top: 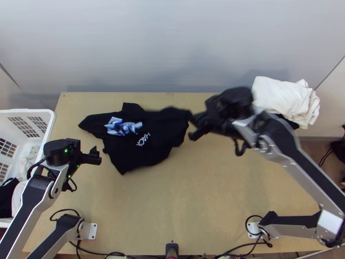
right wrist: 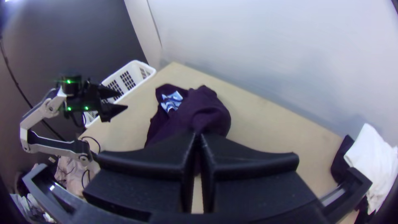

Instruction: Fold the t-shirt

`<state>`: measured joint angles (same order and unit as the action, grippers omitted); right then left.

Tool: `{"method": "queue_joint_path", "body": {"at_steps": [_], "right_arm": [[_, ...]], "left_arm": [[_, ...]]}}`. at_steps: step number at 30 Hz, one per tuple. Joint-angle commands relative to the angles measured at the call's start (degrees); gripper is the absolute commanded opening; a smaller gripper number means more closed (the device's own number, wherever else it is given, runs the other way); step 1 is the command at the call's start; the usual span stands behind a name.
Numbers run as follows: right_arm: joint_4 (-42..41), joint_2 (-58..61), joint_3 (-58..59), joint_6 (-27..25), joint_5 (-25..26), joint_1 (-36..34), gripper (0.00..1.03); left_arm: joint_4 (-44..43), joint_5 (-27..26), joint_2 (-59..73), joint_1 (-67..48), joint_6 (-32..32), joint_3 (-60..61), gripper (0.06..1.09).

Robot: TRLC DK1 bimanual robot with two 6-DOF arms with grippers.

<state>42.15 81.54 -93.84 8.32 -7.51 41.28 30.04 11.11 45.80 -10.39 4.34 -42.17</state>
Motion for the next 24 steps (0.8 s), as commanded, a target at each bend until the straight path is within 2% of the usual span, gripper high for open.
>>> {"method": "queue_joint_path", "body": {"at_steps": [1, 4, 11, 18, 24], "right_arm": [[6.01, 0.64, -17.78, -0.32, 1.18, 0.73, 0.04], [6.01, 2.13, -21.65, -1.11, 1.27, -0.94, 0.04], [6.01, 9.52, -30.52, -3.22, 0.92, -10.43, 0.04], [2.32, 14.18, -30.17, -2.78, 0.65, -13.85, 0.04], [-2.86, 21.03, -29.29, -3.39, 0.65, -16.05, 0.04]], "left_arm": [[1.16, -0.04, -0.19, -2.97, 0.32, -0.72, 1.04], [3.0, -0.04, -0.01, -7.62, 1.11, -2.21, 1.04], [7.22, -0.48, 2.63, -12.9, 0.76, -8.01, 1.04], [9.24, -1.01, 4.74, -25.11, 1.02, -5.73, 1.04], [6.26, -0.3, 9.04, -25.99, 2.52, -6.52, 1.04]]}}
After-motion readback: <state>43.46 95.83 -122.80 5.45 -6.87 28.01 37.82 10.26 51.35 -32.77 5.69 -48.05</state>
